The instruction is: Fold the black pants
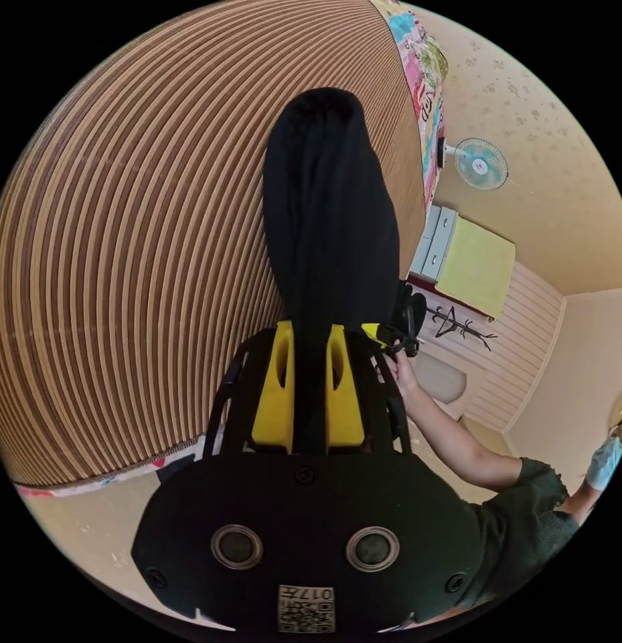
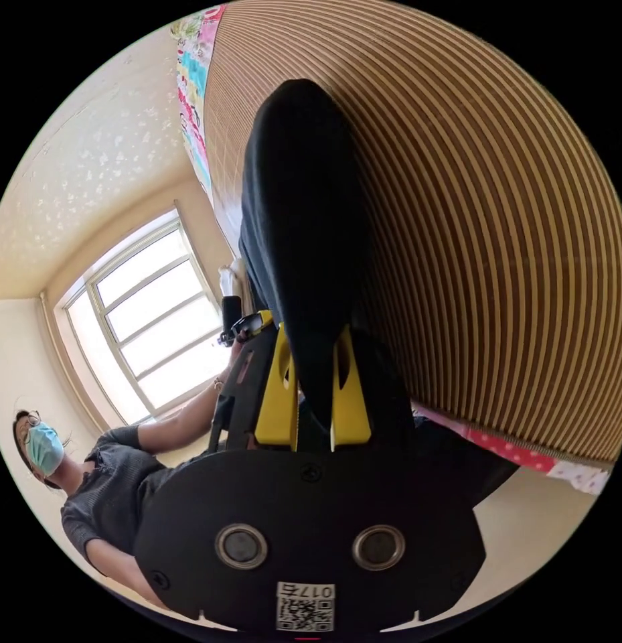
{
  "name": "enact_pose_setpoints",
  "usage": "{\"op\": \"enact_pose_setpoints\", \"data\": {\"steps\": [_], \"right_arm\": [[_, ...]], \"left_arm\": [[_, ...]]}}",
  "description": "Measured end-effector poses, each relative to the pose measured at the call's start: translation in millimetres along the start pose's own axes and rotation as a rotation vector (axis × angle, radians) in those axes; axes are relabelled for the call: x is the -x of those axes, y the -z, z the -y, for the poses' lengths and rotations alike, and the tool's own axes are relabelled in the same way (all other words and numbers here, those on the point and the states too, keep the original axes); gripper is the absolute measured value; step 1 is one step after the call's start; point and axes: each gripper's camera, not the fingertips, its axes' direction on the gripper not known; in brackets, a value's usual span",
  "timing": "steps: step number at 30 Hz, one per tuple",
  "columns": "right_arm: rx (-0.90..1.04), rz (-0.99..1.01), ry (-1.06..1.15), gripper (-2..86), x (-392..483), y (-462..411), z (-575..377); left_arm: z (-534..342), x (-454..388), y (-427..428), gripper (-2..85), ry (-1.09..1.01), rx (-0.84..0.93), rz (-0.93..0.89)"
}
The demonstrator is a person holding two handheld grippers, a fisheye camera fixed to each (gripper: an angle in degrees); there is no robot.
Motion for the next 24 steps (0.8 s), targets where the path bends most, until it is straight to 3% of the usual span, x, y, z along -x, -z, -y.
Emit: {"op": "enact_pose_setpoints", "data": {"steps": [8, 18, 24], "right_arm": [[-0.054, 0.081, 0.026, 6.2, -22.5, 121.8, -100.7], [-0.296, -0.140, 0.230, 5.6, 3.2, 424.7, -231.5], [-0.445, -0.306, 0.261, 6.0, -5.4, 550.4, -274.0]], "left_arm": [[-40.2, -74.7, -64.1, 6.6, -0.059, 0.071, -0.057], [14.3, -301.7, -308.8, 6.6, -0.360, 0.200, -0.158], [54.3, -415.9, -457.1, 6.7, -0.490, 0.199, -0.229]]}}
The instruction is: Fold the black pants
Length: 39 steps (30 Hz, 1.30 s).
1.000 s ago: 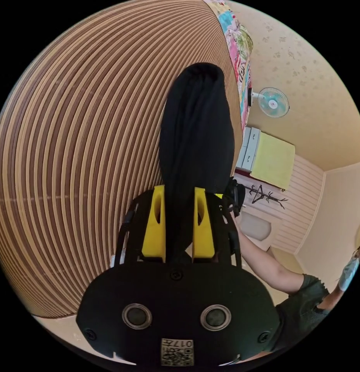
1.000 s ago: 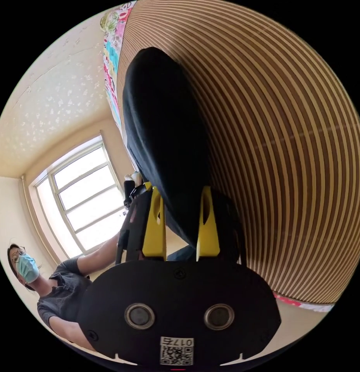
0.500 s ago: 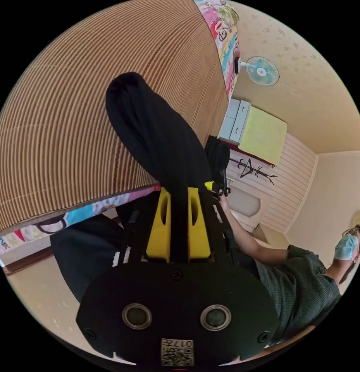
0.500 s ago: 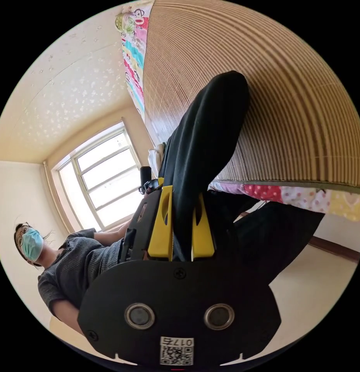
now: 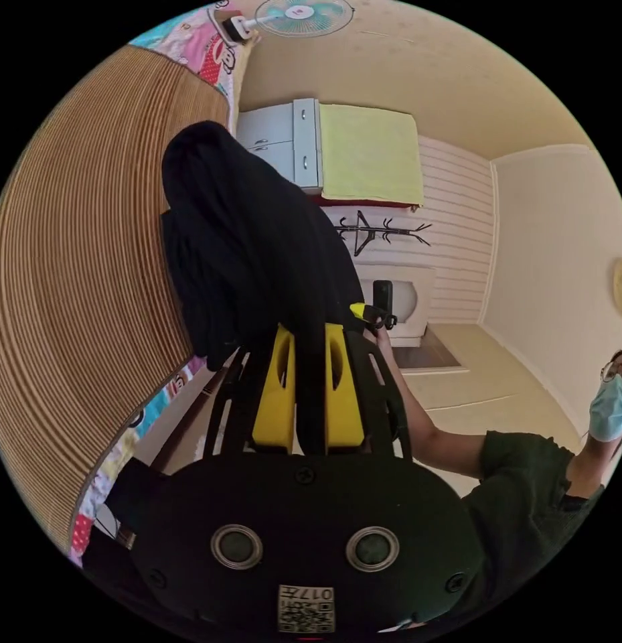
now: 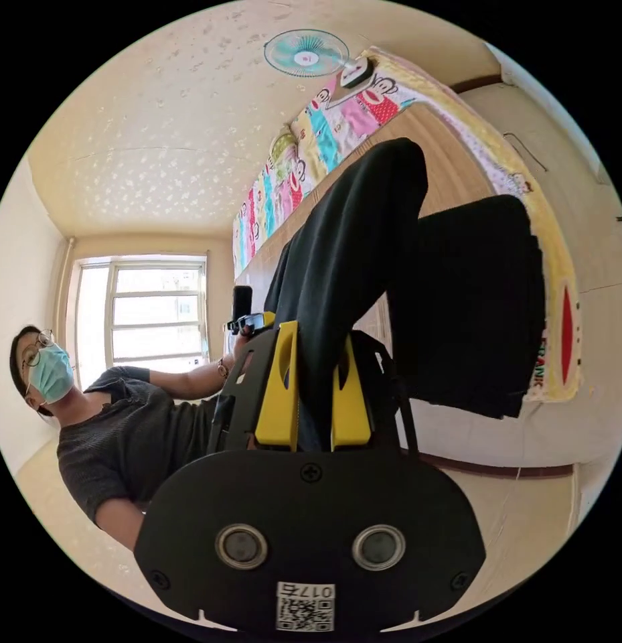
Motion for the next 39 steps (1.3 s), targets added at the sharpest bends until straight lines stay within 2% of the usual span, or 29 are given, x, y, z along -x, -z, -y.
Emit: {"op": "enact_pose_setpoints", "data": {"steps": [2, 4, 6, 9, 13, 15, 17, 20, 23, 25, 31, 35, 39], "right_arm": [[-0.013, -0.041, -0.039, 6.4, -27.7, 9.4, -1.7], [-0.006, -0.098, -0.128, 7.3, -63.0, 3.7, -6.1], [-0.007, -0.257, -0.338, 9.2, -113.0, -18.3, -23.6], [-0.040, -0.242, -0.414, 11.5, -139.2, -41.5, -56.1], [-0.250, -0.196, -0.432, 9.8, -126.4, -42.5, -106.9], [-0.446, -0.221, -0.465, 6.5, -104.5, -37.9, -147.5], [-0.527, -0.275, -0.487, 4.3, -85.9, -43.3, -171.0], [-0.633, -0.387, -0.500, 1.9, -46.2, -65.3, -201.4], [-0.741, -0.524, -0.440, 1.0, 7.9, -99.7, -221.0], [-0.781, -0.557, -0.397, 0.7, 37.3, -126.4, -226.6], [-0.772, -0.307, -0.256, 0.4, 103.2, -231.0, -208.4], [-0.655, -0.182, -0.165, 0.5, 146.7, -319.2, -173.6], [-0.540, -0.115, -0.091, 0.5, 192.1, -404.1, -157.5]], "left_arm": [[19.7, 6.5, -40.2, 6.7, 0.010, -0.007, 0.010], [33.3, 31.4, -87.6, 7.0, 0.104, 0.008, 0.072], [35.2, 56.4, -116.5, 7.7, 0.194, 0.056, 0.160], [23.4, 80.6, -132.2, 8.7, 0.277, 0.114, 0.205], [-13.1, 75.7, -107.0, 8.3, 0.141, 0.211, 0.304], [-37.3, 85.0, -76.5, 7.8, 0.180, 0.204, 0.358], [-64.8, 96.4, -38.8, 7.6, 0.218, 0.173, 0.360], [-117.2, 113.4, 28.9, 7.1, 0.291, 0.145, 0.489], [-183.7, 125.0, 106.7, 6.4, 0.415, 0.038, 0.635], [-251.7, 131.0, 168.8, 5.3, 0.551, -0.129, 0.663], [-440.6, 143.4, 263.2, 4.0, 0.853, -0.502, 0.606], [-519.2, 135.9, 295.0, 3.9, 0.884, -0.638, 0.612], [-556.5, 113.2, 346.5, 6.1, 0.818, -0.712, 0.750]]}}
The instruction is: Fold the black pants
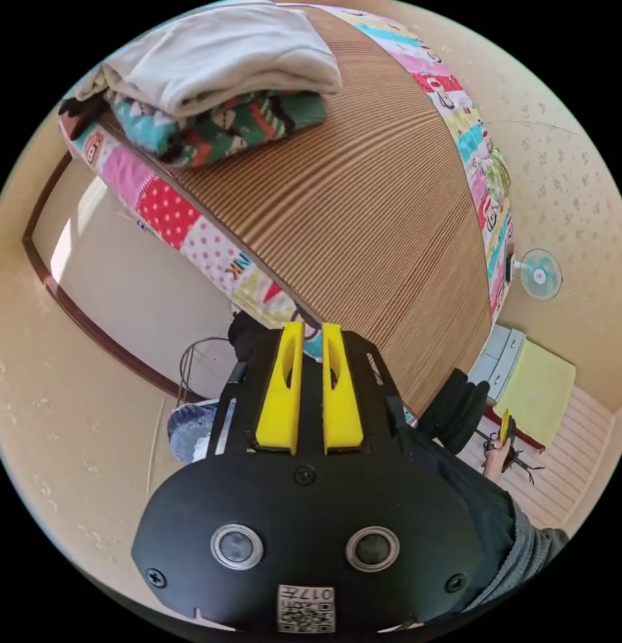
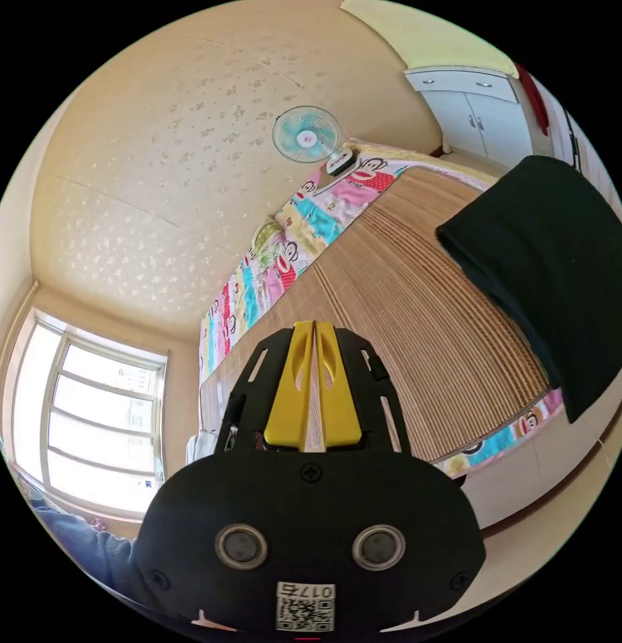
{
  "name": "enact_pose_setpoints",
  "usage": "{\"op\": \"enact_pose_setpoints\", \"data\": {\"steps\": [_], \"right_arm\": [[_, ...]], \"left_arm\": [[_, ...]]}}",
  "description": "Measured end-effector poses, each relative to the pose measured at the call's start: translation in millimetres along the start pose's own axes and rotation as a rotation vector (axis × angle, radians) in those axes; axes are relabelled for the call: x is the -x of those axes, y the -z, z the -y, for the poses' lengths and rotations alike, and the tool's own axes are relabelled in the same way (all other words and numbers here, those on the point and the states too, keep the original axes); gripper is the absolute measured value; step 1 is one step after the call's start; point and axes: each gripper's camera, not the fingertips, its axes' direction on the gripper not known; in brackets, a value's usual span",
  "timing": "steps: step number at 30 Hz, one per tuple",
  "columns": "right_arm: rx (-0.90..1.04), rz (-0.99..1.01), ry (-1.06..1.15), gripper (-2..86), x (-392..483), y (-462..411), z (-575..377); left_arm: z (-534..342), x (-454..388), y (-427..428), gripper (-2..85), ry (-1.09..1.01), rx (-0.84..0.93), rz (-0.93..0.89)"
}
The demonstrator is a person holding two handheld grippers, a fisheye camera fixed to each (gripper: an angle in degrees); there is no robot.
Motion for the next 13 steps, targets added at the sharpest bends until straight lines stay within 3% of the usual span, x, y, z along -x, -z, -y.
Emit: {"op": "enact_pose_setpoints", "data": {"steps": [7, 13], "right_arm": [[0.146, 0.103, -0.054, 0.4, 35.2, -65.4, -64.6], [0.183, 0.103, -0.137, 0.4, 30.1, -57.8, -102.7]], "left_arm": [[93.0, -15.3, 69.9, 12.5, -0.170, -0.150, 0.149], [139.5, -32.9, 57.0, 12.5, -0.248, -0.132, 0.356]]}}
